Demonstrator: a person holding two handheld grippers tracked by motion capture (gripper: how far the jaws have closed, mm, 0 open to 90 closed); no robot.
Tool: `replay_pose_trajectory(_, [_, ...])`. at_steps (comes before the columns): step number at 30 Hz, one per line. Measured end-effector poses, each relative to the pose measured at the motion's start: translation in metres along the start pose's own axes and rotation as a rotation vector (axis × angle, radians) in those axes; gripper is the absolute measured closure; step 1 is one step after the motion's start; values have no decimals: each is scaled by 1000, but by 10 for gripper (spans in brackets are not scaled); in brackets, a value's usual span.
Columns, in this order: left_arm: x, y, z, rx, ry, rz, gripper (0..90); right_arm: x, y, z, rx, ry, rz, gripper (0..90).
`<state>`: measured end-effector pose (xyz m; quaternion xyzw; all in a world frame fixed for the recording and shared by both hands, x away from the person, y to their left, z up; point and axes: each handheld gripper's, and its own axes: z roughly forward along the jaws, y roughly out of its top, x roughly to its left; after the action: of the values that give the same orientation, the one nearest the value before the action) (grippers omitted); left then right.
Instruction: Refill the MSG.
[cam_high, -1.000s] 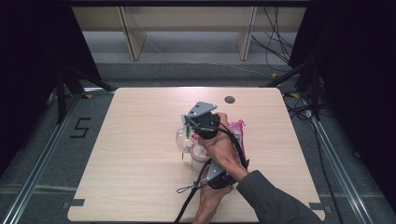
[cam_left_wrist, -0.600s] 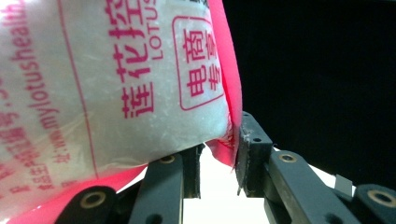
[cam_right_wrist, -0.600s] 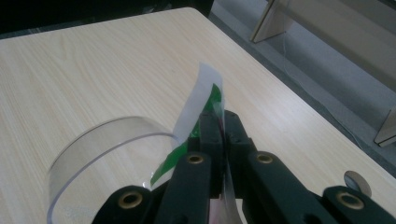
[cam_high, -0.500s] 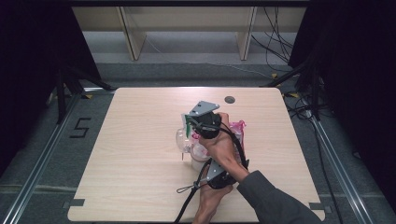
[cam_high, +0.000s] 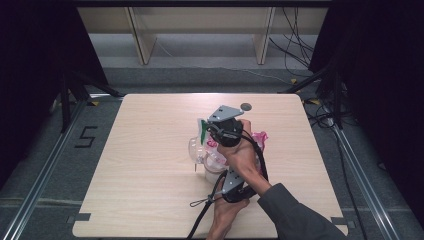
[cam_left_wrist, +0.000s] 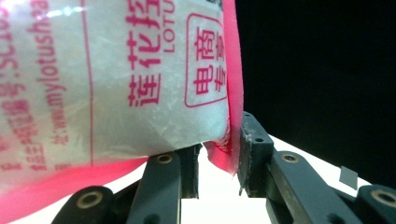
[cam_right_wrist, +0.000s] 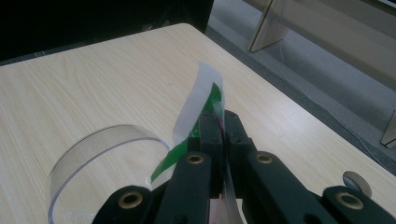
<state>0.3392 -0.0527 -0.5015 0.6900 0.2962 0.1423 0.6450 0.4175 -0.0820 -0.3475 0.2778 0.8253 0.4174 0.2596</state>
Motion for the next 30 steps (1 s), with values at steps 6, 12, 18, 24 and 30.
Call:
replay_pose_trajectory(6, [4, -2, -1, 36, 5, 12, 707, -5, -1, -7, -32, 10, 31, 900])
replay_pose_trajectory(12, [5, -4, -3, 65, 1, 23, 693, -6, -5, -14, -56, 29, 64, 900])
replay_pose_trajectory(18, [3, -6, -3, 49, -10, -20, 676, -10, -10, -25, -101, 44, 98, 900])
replay_pose_trajectory(24, [4, -8, -4, 65, 6, -7, 633, -13, -15, -38, -159, 72, 104, 900])
replay_pose_trajectory(30, [6, -9, -8, 62, 21, -8, 584, -14, -19, -52, -210, 95, 143, 900])
